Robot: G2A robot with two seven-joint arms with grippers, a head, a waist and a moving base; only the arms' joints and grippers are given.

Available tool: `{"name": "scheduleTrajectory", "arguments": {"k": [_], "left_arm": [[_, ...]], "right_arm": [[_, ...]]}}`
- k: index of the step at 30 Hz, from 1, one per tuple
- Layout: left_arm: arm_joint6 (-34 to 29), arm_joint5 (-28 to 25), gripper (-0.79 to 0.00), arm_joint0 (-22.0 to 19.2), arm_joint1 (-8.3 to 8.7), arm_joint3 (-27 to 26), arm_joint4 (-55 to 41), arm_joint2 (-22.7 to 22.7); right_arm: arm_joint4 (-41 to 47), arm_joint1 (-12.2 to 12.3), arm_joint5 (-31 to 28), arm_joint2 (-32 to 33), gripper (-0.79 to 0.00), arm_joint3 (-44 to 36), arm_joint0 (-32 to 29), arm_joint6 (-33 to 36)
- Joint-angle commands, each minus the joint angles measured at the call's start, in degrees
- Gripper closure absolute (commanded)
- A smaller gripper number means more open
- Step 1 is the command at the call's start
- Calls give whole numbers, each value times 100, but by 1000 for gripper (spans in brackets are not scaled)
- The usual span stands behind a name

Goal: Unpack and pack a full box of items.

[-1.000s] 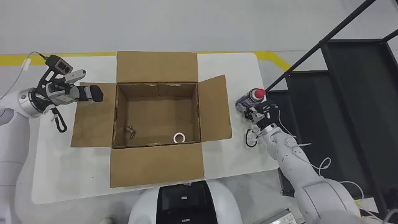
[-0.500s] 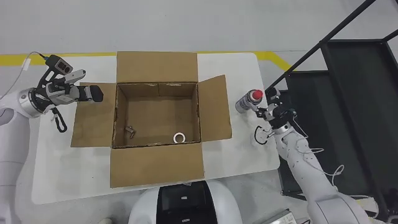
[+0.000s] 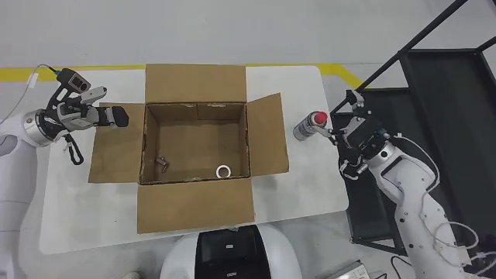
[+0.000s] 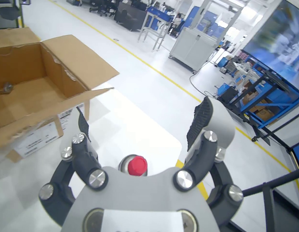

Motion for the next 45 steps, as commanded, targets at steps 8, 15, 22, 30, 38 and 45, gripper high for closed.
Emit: {"name": "scheduleTrajectory", "arguments": {"k": [8,15,22,30,38,45], "left_arm": [[0,0,-785,0,0,0,0,0],[0,0,-785,0,0,0,0,0],[0,0,-785,0,0,0,0,0],[0,0,-785,0,0,0,0,0],[0,0,-785,0,0,0,0,0],[0,0,-785,0,0,0,0,0]], "right_arm": [[376,36,-888,-938,-785,-1315,561,2953],[556,-47,-805,-2269,-785,-935,1430,4310],[944,-163,-535,-3195,-785,-586,2115,5175],[944,-163,-535,-3195,-785,-586,2115,5175],[944,-163,-535,-3195,-785,-586,2115,5175],[944,-163,-535,-3195,-785,-586,2115,5175]]}}
